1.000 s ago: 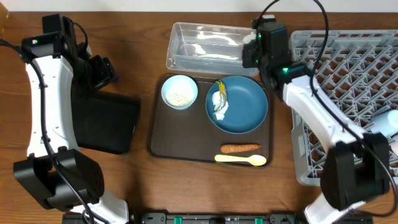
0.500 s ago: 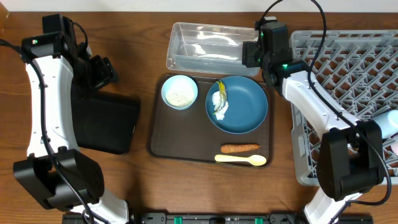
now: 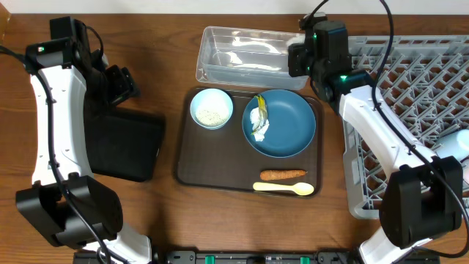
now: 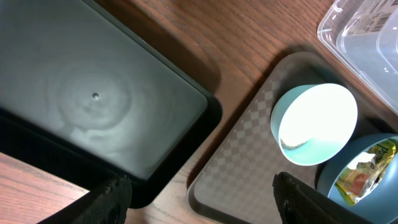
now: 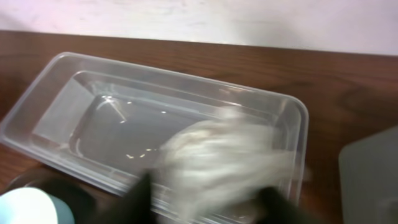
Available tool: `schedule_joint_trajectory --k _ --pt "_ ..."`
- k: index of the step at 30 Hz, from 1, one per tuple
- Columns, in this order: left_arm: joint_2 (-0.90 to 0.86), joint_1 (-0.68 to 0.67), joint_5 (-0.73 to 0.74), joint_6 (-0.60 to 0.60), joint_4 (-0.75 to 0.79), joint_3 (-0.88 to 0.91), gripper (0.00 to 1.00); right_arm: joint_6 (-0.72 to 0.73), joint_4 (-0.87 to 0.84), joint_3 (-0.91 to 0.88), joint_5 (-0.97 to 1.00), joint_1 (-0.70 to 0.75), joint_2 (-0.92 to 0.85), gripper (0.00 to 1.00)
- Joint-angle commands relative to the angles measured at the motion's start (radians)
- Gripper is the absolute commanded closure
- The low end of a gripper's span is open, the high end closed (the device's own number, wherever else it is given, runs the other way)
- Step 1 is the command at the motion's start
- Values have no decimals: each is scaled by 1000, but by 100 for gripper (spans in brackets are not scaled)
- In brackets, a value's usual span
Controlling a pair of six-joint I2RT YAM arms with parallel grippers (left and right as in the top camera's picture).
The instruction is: Sort waste into correct bins and load items into the dishwasher rack
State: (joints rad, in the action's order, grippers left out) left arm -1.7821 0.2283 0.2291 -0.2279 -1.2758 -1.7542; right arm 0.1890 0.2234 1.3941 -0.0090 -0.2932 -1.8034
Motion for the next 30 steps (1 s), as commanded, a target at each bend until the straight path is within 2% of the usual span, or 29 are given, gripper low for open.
schedule_joint_trajectory --k 1,2,4,7,9,10,12,19,23,30 --pt "5 2 -6 10 -3 10 24 84 15 19 154 -8 8 13" --pt "5 2 -6 10 -3 10 24 -12 -7 19 2 -9 7 25" --pt "5 2 -6 10 -3 10 24 -164 -30 19 -224 -6 3 28" --pt "5 2 -5 10 -3 10 24 10 -11 19 -66 -2 0 13" --pt "5 2 -6 10 -3 10 24 -130 -22 19 -211 -2 -5 16" --pt "5 2 -6 10 -3 10 24 -132 -17 19 -196 -3 -6 20" --pt "5 2 -6 10 -3 10 24 -84 -6 19 -155 -2 -10 21" --pt "5 2 -6 10 -3 10 24 -83 -32 19 -325 27 -15 20" --pt "5 2 -6 10 -3 10 24 -5 -45 19 -306 55 -15 13" --pt "5 2 -6 10 -3 10 24 8 -48 19 -345 60 -15 7"
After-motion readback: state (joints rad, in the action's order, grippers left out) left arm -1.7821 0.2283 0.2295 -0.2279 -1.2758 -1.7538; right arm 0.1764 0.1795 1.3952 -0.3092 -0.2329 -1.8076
